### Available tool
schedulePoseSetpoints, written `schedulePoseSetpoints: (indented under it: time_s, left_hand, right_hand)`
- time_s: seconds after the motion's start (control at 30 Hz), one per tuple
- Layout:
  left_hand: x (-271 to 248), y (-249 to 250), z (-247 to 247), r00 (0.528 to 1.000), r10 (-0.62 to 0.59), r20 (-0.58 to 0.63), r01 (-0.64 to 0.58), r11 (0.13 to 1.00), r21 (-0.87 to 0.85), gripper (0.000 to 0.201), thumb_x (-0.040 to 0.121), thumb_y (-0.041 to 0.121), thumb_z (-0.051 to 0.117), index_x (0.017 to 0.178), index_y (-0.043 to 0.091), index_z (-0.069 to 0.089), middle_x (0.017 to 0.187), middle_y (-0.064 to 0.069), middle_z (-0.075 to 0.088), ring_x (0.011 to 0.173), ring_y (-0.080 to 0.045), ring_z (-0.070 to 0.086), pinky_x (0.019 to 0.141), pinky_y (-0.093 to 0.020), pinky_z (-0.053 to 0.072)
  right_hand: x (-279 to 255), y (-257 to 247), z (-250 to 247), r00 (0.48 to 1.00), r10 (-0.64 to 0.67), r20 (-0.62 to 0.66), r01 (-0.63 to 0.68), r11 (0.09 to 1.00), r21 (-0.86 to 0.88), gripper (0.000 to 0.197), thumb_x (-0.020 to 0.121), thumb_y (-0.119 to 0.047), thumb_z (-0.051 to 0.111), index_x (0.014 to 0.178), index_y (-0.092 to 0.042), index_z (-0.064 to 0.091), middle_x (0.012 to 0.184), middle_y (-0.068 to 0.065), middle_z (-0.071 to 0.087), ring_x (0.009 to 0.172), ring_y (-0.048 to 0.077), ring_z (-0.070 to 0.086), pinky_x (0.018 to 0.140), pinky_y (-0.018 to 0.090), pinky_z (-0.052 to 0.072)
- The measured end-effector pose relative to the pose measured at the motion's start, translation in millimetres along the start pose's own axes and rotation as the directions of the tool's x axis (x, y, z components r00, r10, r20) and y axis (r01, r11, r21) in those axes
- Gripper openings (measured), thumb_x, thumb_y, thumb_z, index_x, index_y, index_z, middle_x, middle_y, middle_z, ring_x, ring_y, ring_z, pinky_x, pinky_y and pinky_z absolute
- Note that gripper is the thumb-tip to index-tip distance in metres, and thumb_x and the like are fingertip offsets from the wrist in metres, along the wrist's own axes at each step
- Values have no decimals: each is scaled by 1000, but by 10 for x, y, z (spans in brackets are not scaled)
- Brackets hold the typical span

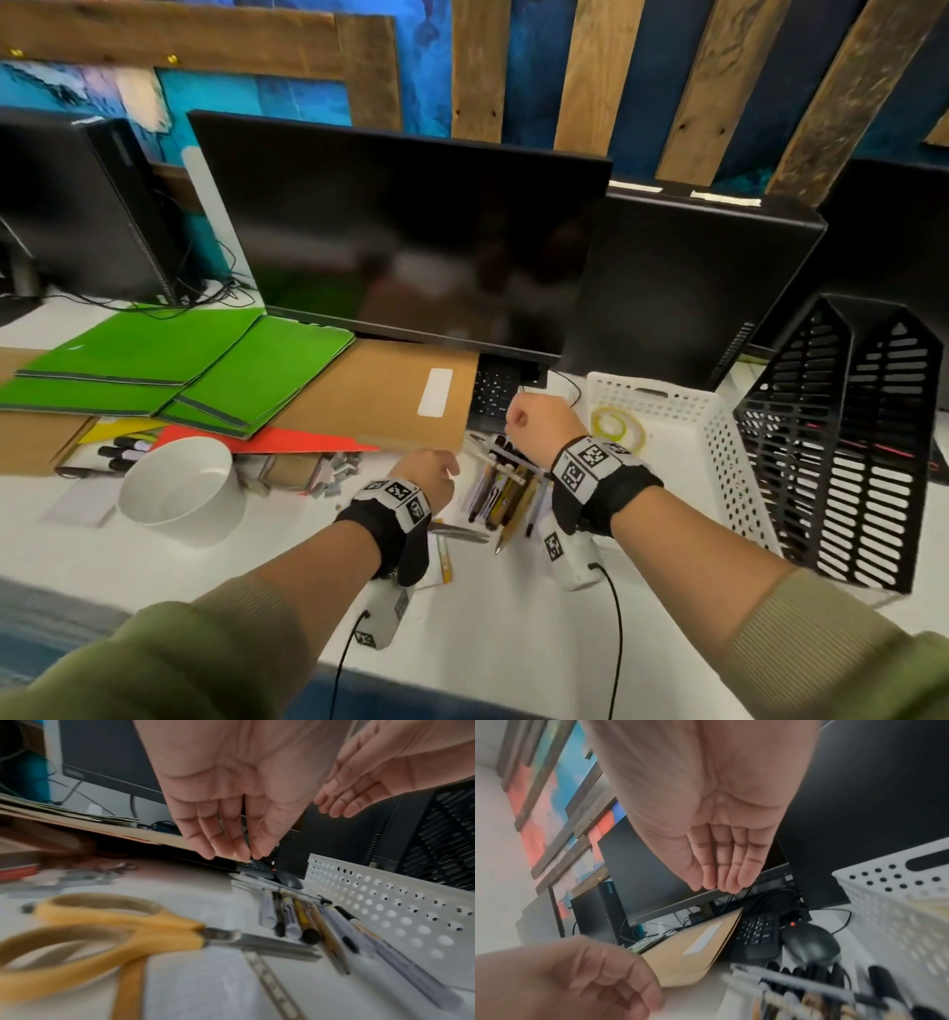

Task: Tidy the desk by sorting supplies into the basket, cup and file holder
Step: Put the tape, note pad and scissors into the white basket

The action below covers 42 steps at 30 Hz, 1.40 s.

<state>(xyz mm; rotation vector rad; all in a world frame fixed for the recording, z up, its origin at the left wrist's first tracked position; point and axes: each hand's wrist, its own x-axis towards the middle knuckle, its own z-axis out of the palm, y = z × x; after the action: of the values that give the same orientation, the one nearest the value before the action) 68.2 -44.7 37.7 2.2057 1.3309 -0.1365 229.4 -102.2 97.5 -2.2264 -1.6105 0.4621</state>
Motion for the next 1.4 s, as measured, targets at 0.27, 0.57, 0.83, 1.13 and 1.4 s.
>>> schedulePoseSetpoints:
  time_s: [0.27, 0.57, 0.83, 1.13, 1.4]
  left_hand:
    - [-177, -697, -43, 997, -70, 27, 68, 996, 64, 31, 91, 15, 47, 119, 24, 59, 132, -1, 52, 118, -19, 53, 97, -26, 45]
    - [-157, -847, 44, 988, 76, 132, -97, 982, 161, 49, 90, 22, 56, 138, 20, 45, 146, -2, 37, 136, -18, 35, 112, -28, 32]
    - [-58, -781, 125, 963, 118, 243, -199, 918, 342, 44, 85, 19, 53, 128, 24, 51, 132, -6, 49, 119, -28, 51, 93, -36, 45]
    - [30, -915, 26, 967, 35, 252, -148, 884, 444, 34, 90, 24, 47, 123, 20, 49, 121, -5, 48, 117, -25, 49, 84, -32, 33]
    - [9, -964, -84, 974, 34, 225, -103, 947, 305, 36, 89, 23, 47, 122, 8, 41, 118, -10, 57, 106, -25, 58, 72, -29, 42]
  right_hand:
    - [-182, -356, 668, 979, 0, 205, 14, 998, -67, 20, 87, -14, 50, 104, -12, 61, 108, 8, 64, 100, 26, 60, 84, 32, 49]
    - [-320, -490, 1210, 939, 97, 330, -46, 986, -160, 22, 88, -11, 49, 108, -11, 59, 114, 12, 62, 106, 29, 57, 76, 28, 43]
    - [-432, -526, 1380, 922, 138, 361, -78, 982, -175, 28, 90, -10, 44, 114, -5, 58, 117, 17, 57, 108, 31, 56, 88, 33, 47]
    - [-519, -511, 1417, 916, 66, 395, -20, 993, -119, 44, 88, -14, 52, 132, -10, 47, 134, 14, 44, 119, 31, 48, 100, 33, 40]
    - [-365, -585, 1509, 864, 50, 501, 72, 973, -221, 65, 86, -15, 53, 145, -19, 27, 151, 3, 26, 127, 35, 42, 110, 40, 35]
